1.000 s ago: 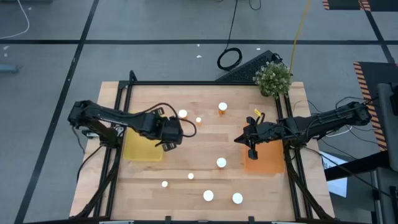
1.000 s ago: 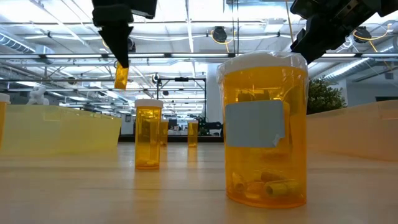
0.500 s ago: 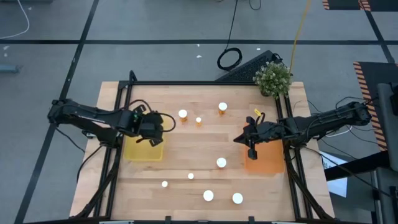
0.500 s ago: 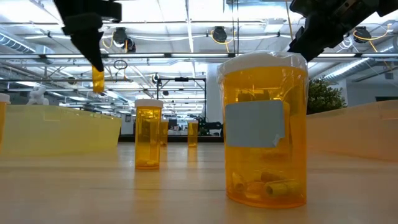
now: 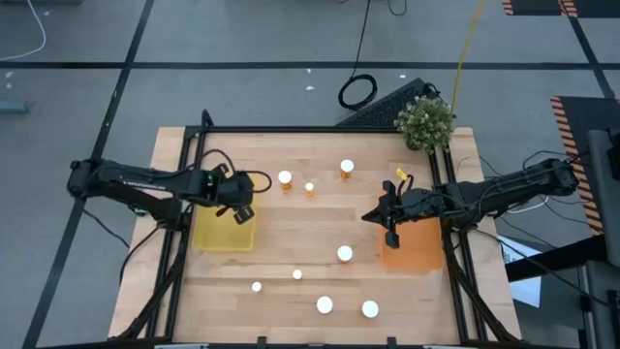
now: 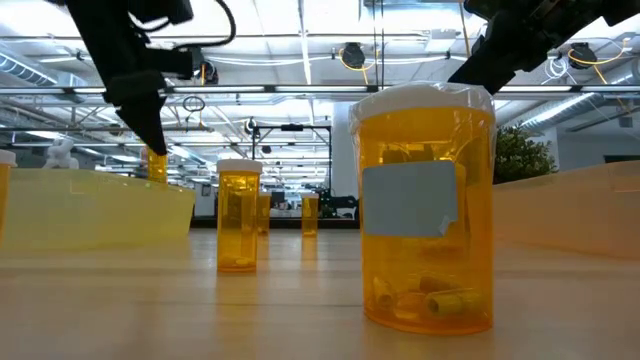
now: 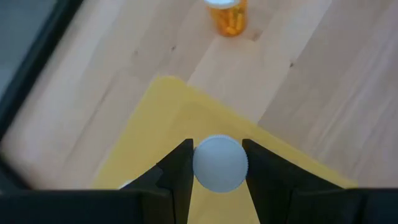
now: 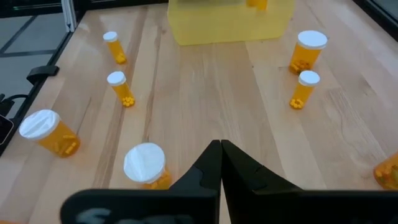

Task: Pick and place medicine bottles into bin by pill shape (circle, oval)
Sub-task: Put the small orange pill bottle into the yellow bin

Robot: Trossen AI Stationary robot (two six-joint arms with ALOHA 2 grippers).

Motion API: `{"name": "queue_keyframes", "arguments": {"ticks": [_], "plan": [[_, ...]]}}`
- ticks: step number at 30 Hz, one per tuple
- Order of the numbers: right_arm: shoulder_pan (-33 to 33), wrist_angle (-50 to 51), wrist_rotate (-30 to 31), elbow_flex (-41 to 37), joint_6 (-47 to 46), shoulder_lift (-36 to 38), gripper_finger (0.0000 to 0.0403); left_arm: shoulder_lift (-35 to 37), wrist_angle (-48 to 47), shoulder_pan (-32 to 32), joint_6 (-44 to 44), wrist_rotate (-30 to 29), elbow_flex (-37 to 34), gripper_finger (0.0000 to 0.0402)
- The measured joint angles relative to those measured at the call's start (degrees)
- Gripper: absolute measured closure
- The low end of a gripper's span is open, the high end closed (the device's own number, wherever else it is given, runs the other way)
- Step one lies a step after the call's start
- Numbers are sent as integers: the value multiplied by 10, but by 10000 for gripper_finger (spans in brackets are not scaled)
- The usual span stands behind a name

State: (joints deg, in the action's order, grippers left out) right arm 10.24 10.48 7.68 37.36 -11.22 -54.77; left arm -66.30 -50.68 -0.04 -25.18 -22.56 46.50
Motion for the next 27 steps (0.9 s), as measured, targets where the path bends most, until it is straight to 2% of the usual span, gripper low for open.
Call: {"name": "queue_keyframes", "arguments": {"ticks": [8, 14, 27], "plan": [[0, 0, 0, 0, 1, 0, 403, 0, 23, 52, 10, 30, -39, 268], [0, 0, 0, -7, 4, 0, 403, 0, 83, 76, 42, 46, -74, 268], [0, -73, 0, -46, 18, 0, 403, -2, 93, 91, 45, 61, -97, 268]]}}
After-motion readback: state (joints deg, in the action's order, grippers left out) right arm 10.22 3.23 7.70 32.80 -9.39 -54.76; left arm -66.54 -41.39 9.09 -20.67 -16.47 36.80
